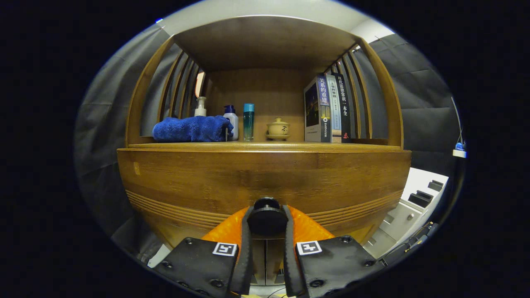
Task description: Pull open the drawer, take out the items inside it, and place them on the countertop above the cabinet.
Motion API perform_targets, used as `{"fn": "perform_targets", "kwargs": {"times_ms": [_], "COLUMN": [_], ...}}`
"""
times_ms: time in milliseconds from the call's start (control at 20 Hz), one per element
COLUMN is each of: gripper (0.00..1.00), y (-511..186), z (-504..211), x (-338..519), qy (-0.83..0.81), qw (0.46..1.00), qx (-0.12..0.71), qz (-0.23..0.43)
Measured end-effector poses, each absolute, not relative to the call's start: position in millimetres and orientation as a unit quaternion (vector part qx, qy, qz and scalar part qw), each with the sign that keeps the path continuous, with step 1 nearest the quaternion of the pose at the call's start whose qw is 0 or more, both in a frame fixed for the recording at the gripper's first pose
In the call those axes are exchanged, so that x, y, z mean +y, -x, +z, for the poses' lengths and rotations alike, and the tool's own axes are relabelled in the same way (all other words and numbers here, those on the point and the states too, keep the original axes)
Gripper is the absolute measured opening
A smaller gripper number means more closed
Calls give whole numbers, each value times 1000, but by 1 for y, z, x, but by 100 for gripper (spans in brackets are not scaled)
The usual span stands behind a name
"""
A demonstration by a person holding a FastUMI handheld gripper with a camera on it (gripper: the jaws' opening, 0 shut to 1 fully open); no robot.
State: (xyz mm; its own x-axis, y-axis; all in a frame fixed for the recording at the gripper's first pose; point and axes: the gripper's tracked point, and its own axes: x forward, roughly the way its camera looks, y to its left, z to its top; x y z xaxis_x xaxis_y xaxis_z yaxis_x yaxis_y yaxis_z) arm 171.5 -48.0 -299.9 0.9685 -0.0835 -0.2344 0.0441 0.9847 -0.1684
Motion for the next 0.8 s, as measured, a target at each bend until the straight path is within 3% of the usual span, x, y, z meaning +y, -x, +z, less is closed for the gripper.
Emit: {"fn": "perform_targets", "kwargs": {"times_ms": [800], "gripper": [39], "y": [-62], "z": [-280], "x": [-37], "qy": [75], "qw": [990], "qx": [115], "qz": [-27]}}
